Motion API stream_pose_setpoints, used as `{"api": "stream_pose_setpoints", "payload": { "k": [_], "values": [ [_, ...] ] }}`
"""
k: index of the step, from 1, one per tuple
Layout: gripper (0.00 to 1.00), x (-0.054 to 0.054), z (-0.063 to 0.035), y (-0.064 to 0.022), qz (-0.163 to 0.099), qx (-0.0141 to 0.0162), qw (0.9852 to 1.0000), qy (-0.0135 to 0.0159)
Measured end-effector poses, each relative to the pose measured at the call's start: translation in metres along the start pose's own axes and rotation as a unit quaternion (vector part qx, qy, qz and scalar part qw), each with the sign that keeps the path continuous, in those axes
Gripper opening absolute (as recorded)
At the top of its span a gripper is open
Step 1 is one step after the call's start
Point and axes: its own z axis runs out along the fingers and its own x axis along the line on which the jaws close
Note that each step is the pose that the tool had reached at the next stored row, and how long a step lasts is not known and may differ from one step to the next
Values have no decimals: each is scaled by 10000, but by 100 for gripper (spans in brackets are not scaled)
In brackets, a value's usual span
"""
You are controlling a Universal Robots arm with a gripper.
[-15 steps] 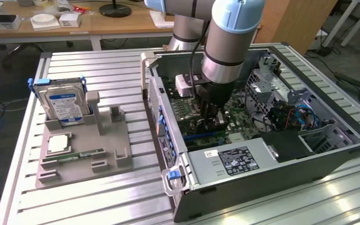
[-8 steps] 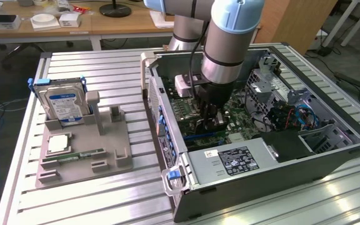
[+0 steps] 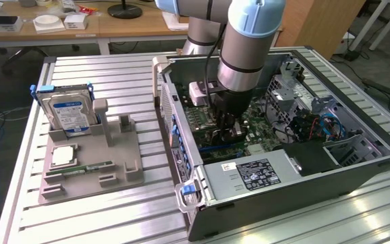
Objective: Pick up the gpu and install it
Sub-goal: 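Insert the gpu into the slot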
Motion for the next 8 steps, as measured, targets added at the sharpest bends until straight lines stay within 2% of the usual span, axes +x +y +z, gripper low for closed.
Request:
{"api": "stream_pose_setpoints", "payload": {
  "k": [8],
  "values": [
    [27, 0, 1, 0, -3, -1, 10000, 1]
  ]
}}
